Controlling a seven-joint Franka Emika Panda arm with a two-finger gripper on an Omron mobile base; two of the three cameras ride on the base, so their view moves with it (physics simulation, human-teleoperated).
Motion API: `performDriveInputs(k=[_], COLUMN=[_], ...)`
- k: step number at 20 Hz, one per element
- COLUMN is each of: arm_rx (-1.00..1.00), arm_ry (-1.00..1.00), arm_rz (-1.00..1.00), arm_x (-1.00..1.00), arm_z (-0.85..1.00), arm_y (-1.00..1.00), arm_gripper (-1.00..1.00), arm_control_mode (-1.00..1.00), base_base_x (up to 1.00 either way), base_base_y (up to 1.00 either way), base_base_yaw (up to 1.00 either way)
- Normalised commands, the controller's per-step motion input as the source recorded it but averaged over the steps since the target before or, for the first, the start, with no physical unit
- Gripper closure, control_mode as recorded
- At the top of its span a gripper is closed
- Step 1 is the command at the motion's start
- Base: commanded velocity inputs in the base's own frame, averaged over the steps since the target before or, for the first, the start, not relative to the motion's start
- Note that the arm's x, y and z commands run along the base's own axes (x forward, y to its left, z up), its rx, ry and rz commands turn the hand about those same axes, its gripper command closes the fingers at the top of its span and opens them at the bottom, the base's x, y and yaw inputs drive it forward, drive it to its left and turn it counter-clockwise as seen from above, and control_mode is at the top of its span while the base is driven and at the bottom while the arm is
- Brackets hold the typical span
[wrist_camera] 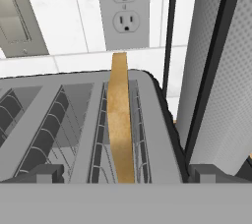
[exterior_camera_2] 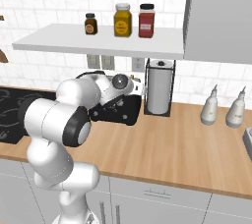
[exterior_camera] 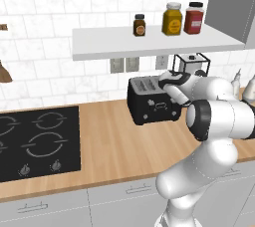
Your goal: Start the toaster. Once the lever pops up, take the bread to the plate on the dining counter.
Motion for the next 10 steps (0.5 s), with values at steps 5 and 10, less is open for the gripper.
performDriveInputs(k=[5, 10], arm_rx=[0.0, 0.0], arm_ry=[0.0, 0.0], arm_rz=[0.0, 0.0], arm_x=[0.0, 0.04], arm_z=[0.0, 0.0], arm_y=[0.0, 0.0], arm_gripper=[-1.0, -1.0], arm_control_mode=[-1.0, -1.0], base_base_x=[0.0, 0.0], base_base_y=[0.0, 0.0], base_base_yaw=[0.0, 0.0])
